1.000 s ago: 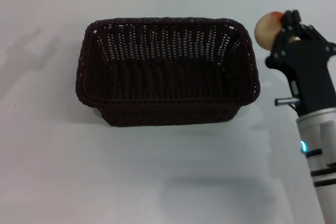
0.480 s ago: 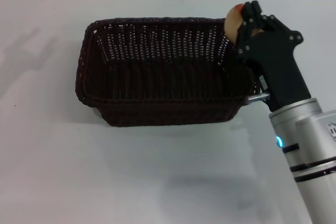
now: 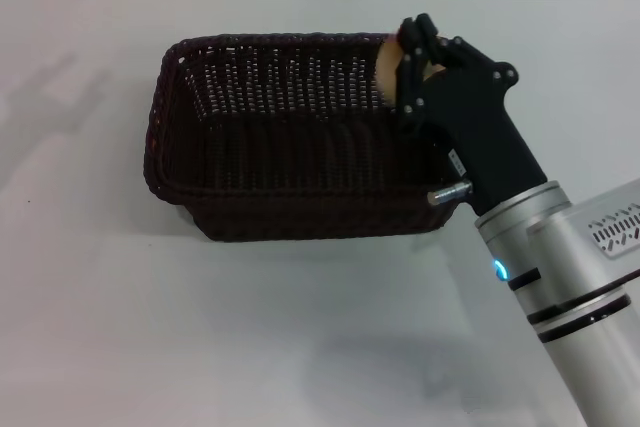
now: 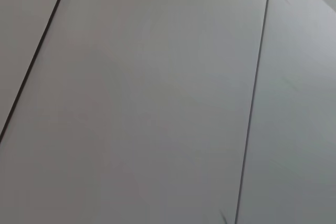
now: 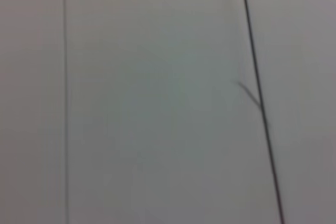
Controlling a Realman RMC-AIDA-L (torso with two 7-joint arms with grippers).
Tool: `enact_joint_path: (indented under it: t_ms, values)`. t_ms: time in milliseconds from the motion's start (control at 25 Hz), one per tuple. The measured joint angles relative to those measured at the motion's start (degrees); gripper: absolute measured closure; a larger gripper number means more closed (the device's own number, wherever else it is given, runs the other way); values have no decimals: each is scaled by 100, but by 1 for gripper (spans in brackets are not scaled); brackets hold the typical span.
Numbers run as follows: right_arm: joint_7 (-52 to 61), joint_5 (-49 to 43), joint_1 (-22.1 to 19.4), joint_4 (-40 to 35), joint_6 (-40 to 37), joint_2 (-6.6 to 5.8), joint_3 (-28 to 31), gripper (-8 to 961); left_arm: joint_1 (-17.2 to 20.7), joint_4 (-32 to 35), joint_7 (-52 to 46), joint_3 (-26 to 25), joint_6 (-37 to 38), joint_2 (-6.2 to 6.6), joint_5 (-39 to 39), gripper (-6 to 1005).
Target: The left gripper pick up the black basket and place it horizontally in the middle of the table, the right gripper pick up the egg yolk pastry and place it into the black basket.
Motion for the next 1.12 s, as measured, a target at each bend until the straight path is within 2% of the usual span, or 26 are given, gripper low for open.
enact_joint_path:
  t_ms: [200, 440, 680, 800, 840, 1000, 1120]
  values:
    - [267, -123, 78, -135, 124, -3, 14, 876, 7, -1, -42, -2, -26, 0, -9, 408]
    - [233, -124, -28, -120, 19, -7, 109, 714, 34, 24, -48, -19, -59, 0, -49, 408]
    - [79, -129, -698, -90, -1041, -4, 607, 516, 92, 139, -34, -38, -50, -7, -60, 408]
    - [-205, -131, -1214, -79, -1707, 28, 1108, 516, 97, 322, 30, -43, -20, -8, -58, 408]
    - [-205, -131, -1214, -79, -1707, 28, 1108, 516, 98, 396, 65, -44, -3, -8, -54, 408]
    - [-276, -103, -1613, -184, -2176, 27, 1740, 517, 69, 937, 477, -89, 122, -20, -82, 408]
    - [-276, -90, -1713, -271, -2255, 28, 1996, 517, 37, 1227, 715, -128, 151, -30, -122, 408]
